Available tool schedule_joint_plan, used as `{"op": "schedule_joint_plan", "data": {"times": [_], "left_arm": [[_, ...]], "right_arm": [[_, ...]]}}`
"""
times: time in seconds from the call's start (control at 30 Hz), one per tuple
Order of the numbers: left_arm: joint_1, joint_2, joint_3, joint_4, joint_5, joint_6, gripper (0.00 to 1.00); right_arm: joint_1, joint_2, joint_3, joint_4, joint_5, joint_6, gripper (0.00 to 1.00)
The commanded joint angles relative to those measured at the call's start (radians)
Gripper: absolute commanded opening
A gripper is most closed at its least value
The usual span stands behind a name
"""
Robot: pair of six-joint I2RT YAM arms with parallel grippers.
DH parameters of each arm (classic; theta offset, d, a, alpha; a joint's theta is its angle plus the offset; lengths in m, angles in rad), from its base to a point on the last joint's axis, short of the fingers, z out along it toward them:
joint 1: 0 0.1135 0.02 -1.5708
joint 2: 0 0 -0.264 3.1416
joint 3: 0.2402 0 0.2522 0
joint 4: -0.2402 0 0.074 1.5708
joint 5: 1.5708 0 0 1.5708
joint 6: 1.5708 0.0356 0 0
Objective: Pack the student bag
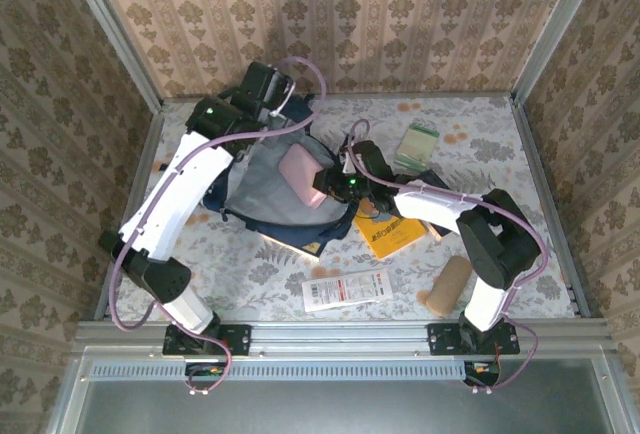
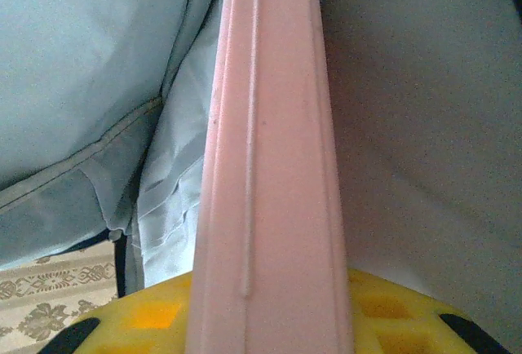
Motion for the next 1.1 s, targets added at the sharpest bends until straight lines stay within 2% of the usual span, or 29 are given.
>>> {"op": "schedule_joint_plan", "data": {"times": [0.0, 0.2, 0.37, 0.53, 0.6, 0.7, 0.77, 0.83, 0.93, 1.07], "left_arm": [[0.026, -0.055, -0.019, 0.117, 0.025, 0.004, 0.00], [0.036, -0.093, -0.106, 0.191, 0.095, -0.047, 0.00], [0.046, -0.125, -0.153, 0.249, 0.138, -0.079, 0.00], [0.055, -0.151, -0.168, 0.286, 0.173, -0.096, 0.00], [0.062, -0.155, -0.165, 0.296, 0.187, -0.095, 0.00], [0.082, -0.153, -0.168, 0.301, 0.204, -0.094, 0.00], [0.126, -0.157, -0.188, 0.319, 0.255, -0.124, 0.00], [0.172, -0.154, -0.203, 0.330, 0.310, -0.161, 0.00], [0.230, -0.136, -0.210, 0.335, 0.355, -0.196, 0.00], [0.267, -0.094, -0.205, 0.347, 0.403, -0.228, 0.00]], "right_arm": [[0.018, 0.019, 0.077, -0.031, -0.009, -0.028, 0.22], [0.049, 0.082, 0.171, 0.022, -0.009, 0.132, 0.22], [0.054, 0.220, 0.328, -0.026, 0.028, 0.331, 0.22], [0.057, 0.383, 0.532, -0.106, 0.100, 0.396, 0.28], [0.053, 0.476, 0.653, -0.109, 0.086, 0.376, 0.32], [0.050, 0.665, 0.930, -0.102, -0.003, 0.306, 0.42], [0.051, 0.803, 1.156, -0.199, -0.036, 0.237, 0.48], [0.047, 0.891, 1.310, -0.306, -0.043, 0.179, 0.54], [0.046, 0.912, 1.395, -0.374, -0.083, 0.107, 0.62], [0.066, 0.804, 1.367, -0.522, -0.045, -0.154, 0.73]]}}
